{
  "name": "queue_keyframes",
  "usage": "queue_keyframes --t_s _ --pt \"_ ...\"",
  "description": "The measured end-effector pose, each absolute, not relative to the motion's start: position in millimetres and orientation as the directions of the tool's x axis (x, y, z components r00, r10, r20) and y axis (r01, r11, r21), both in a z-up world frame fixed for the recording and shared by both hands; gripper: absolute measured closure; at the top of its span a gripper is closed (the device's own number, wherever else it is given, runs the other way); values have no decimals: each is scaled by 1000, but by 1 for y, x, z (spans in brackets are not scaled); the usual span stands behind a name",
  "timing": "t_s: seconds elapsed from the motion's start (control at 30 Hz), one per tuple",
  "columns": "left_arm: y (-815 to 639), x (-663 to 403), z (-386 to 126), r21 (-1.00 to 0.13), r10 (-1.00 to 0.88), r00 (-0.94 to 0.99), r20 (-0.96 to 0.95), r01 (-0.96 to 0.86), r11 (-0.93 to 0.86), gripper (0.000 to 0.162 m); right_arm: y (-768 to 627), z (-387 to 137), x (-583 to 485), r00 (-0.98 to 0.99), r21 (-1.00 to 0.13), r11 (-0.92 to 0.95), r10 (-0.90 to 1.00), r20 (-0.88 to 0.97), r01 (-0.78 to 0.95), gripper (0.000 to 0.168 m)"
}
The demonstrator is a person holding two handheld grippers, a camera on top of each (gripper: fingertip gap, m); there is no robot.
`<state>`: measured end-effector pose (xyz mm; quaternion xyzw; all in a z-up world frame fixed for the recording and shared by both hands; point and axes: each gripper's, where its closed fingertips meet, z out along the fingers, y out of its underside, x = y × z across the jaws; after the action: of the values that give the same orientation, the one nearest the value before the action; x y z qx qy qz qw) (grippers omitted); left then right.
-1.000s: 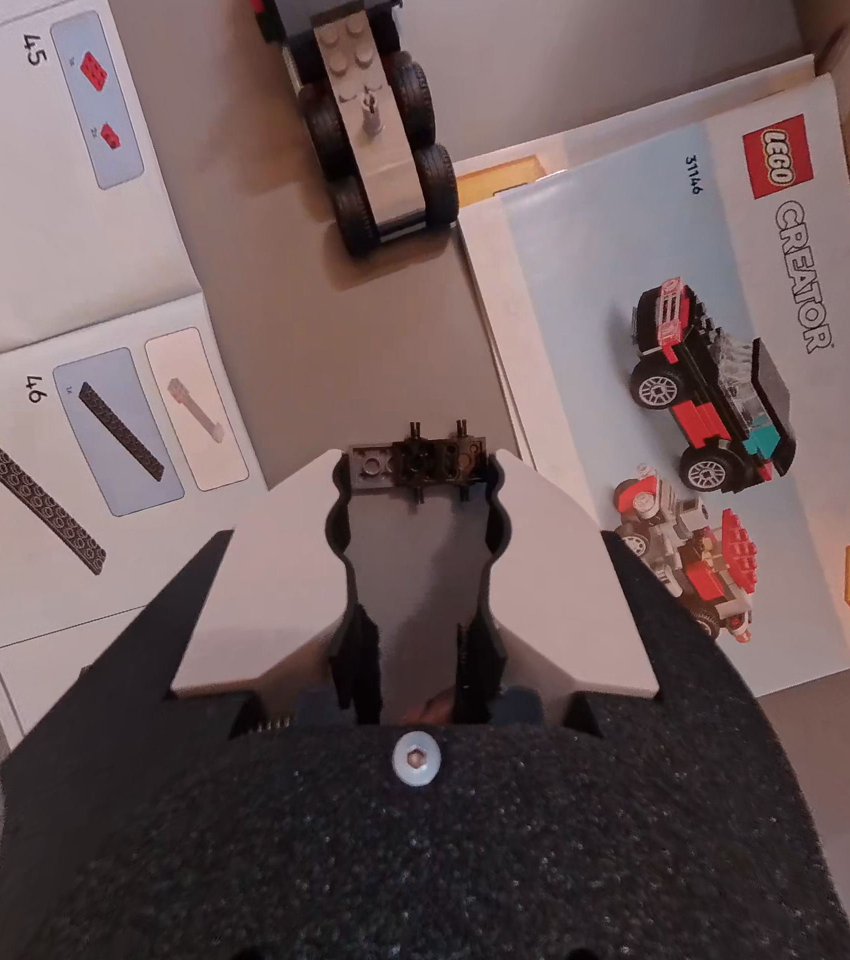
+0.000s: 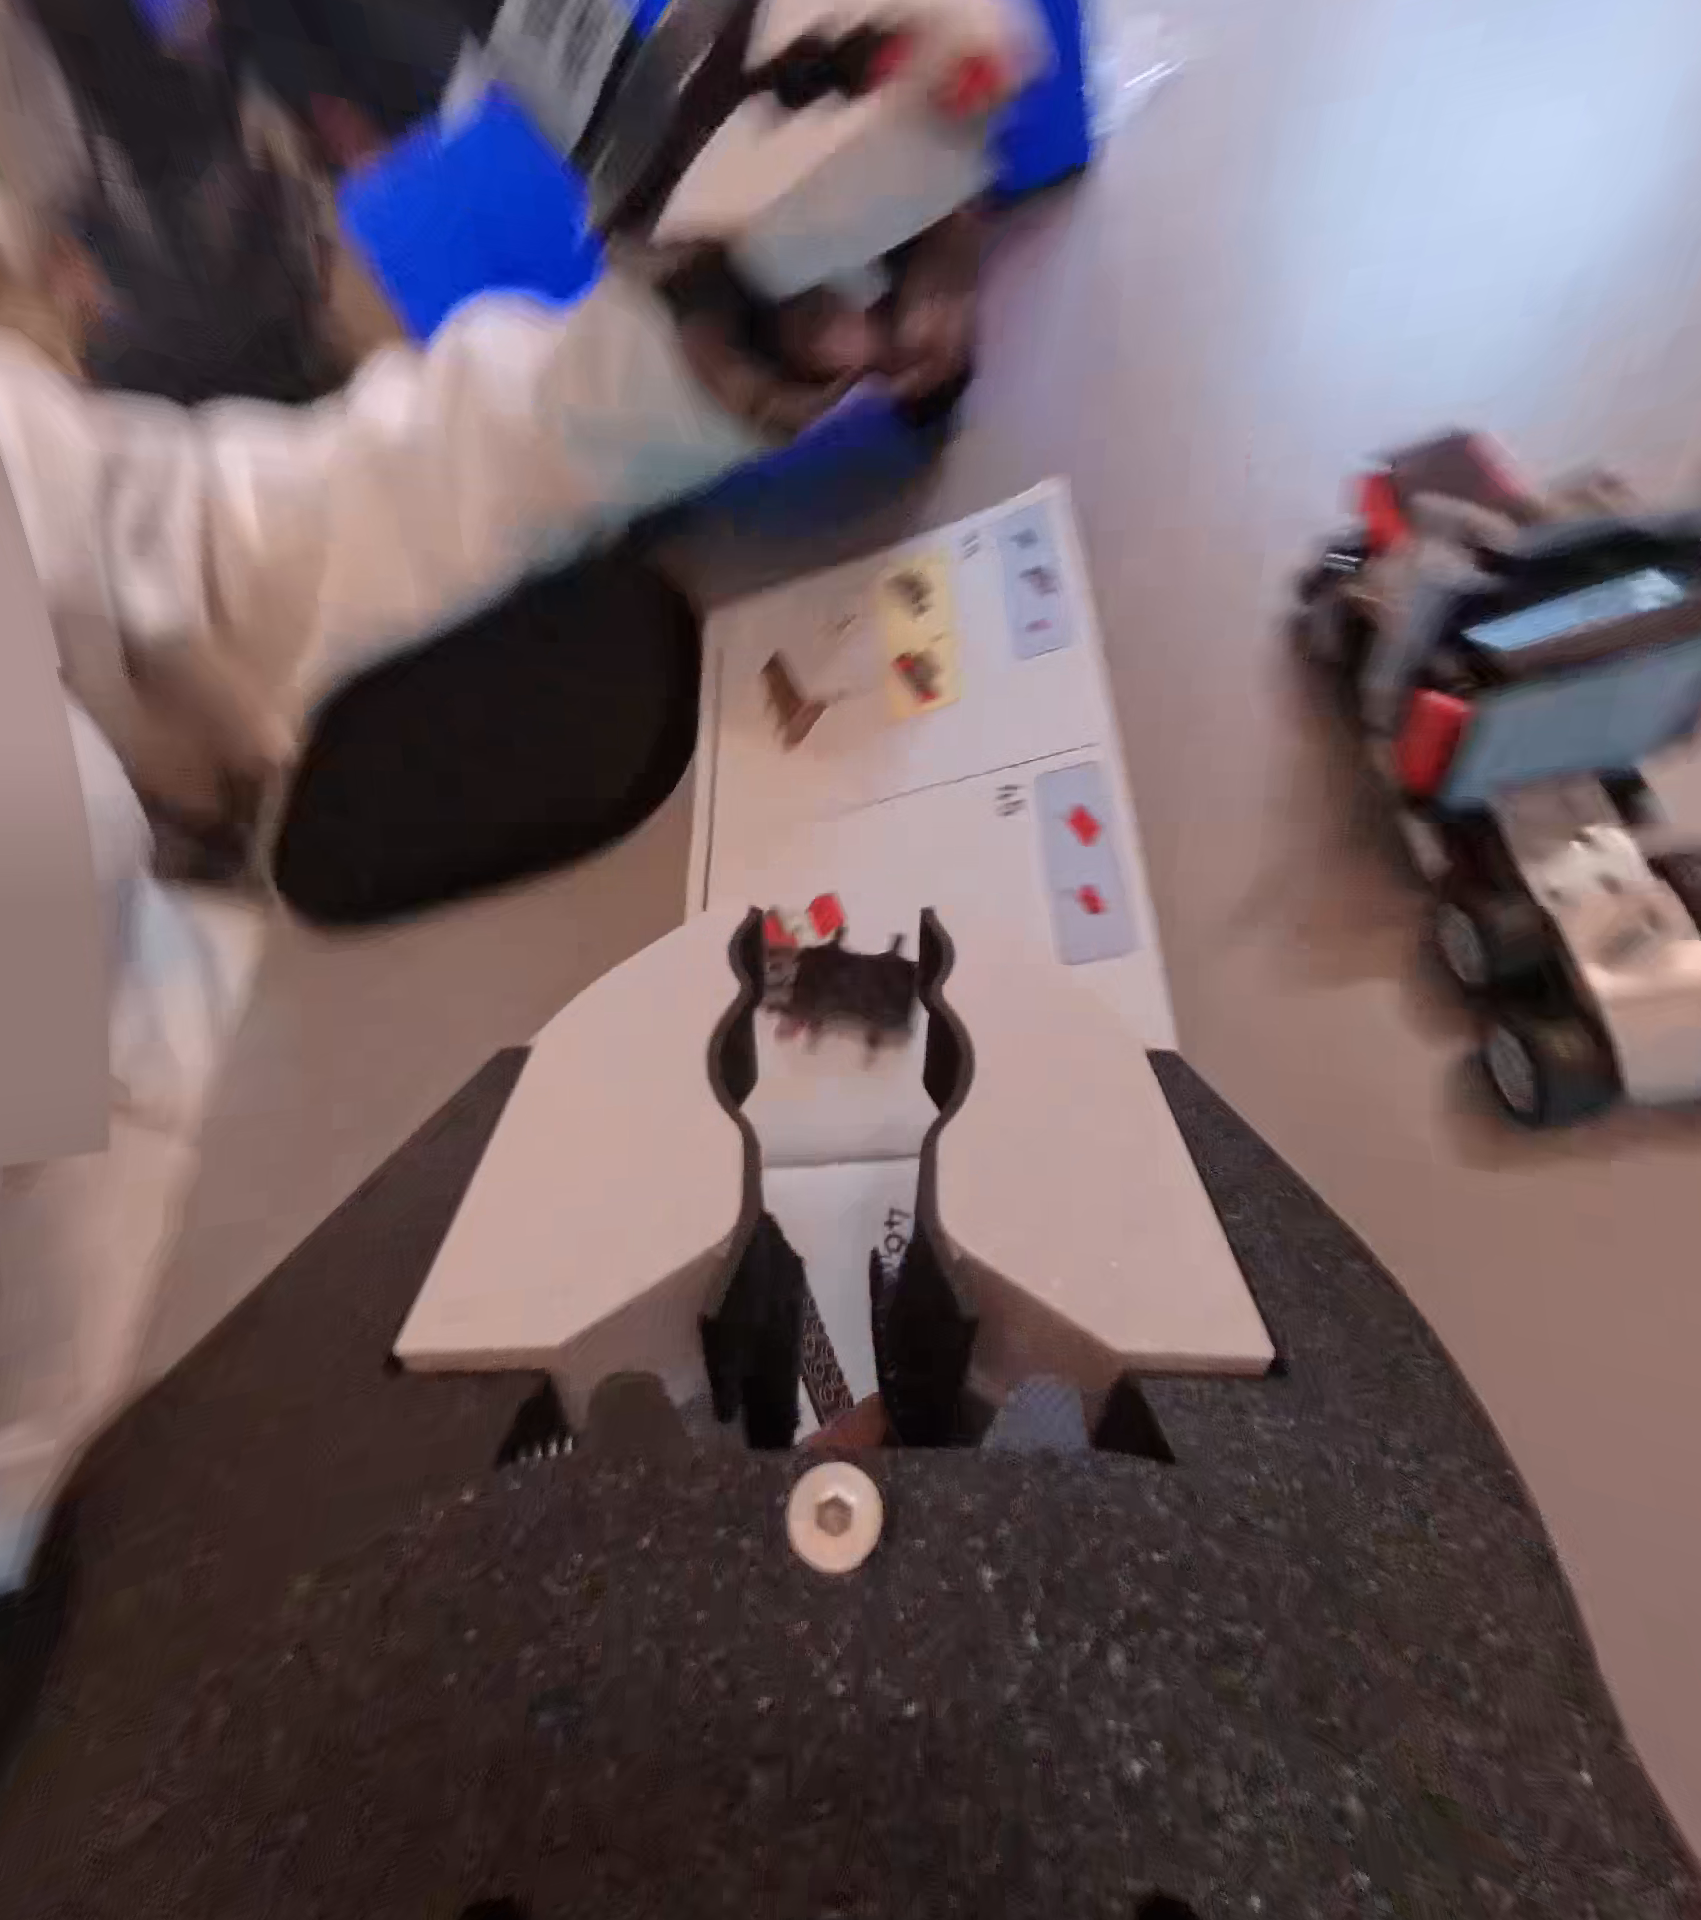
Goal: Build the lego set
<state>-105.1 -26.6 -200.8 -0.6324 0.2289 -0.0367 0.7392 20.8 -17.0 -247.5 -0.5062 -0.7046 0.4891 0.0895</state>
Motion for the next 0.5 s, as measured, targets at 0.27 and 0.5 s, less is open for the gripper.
queue_keyframes --t_s 0.27,0.5 --pt "-27 -104 -200 -950 -346 890 -298 -241 199 154 -48 -279 34 -798 -609 695 581 161 383 144" --pt "-28 -105 -199 -950 -342 891 -298 -241 200 154 -52 -305 29 -903 -450 837 407 134 311 136"
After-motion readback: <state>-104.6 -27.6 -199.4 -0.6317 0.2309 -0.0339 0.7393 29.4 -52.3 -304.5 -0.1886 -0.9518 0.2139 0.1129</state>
